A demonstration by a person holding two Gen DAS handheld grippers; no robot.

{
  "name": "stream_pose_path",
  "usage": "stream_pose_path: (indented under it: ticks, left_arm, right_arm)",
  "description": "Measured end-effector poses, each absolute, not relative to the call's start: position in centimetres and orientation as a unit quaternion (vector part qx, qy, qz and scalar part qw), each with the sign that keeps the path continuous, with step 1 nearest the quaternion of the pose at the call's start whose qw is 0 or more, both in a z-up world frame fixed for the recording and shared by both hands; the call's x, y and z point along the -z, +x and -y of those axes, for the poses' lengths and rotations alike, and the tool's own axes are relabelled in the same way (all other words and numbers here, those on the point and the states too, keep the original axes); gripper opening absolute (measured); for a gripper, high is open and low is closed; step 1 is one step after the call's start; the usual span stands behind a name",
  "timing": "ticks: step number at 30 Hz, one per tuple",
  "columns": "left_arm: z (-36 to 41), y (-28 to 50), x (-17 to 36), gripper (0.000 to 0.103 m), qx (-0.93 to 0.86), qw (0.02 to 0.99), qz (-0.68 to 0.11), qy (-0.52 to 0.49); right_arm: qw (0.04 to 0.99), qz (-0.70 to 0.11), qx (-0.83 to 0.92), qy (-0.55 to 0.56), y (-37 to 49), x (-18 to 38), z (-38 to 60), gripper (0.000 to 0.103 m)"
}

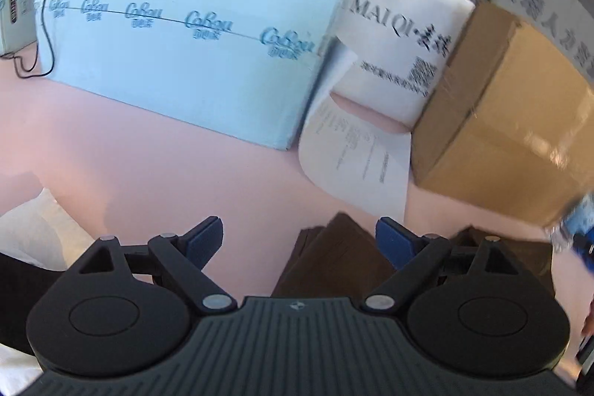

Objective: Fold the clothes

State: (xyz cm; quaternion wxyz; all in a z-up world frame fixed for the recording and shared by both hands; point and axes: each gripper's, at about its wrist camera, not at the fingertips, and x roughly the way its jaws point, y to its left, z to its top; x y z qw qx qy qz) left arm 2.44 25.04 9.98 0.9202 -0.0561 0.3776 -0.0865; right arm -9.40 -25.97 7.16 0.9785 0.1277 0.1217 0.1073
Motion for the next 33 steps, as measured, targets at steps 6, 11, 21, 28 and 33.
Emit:
stream_pose_path:
  ticks: [6, 11, 21, 28, 33]
  left_arm:
    - [-19.8, 0.6, -6.4, 0.089, 0.142, 0.905, -0.391, 0.086]
    - [-17.1, 1.3, -3.9, 0.086, 0.114, 0.901, -0.395, 0.137]
    - [-18.8, 2.1, -2.5, 0.044, 0.023, 0.919, -0.370, 0.132]
    - [-19.8, 1.3, -2.0, 0.069, -0.017, 0.931, -0.347, 0.109]
    - [-21.8, 0.6, -1.3, 0.083, -0.021, 0.945, -0.322, 0.060]
  right_arm:
    - [0.953, -0.131, -0.272, 0.019, -11.4, -5.9, 20.9, 0.062]
    - [0.956, -0.213, -0.202, -0.027, -9.0, -2.7, 17.1, 0.061]
    - [0.955, -0.284, -0.059, 0.066, -7.0, -1.4, 21.1, 0.059]
    - [0.959, -0.283, -0.007, 0.031, -6.8, -1.4, 21.4, 0.060]
    - [0.969, -0.196, -0.130, -0.074, -8.9, -3.0, 20.4, 0.061]
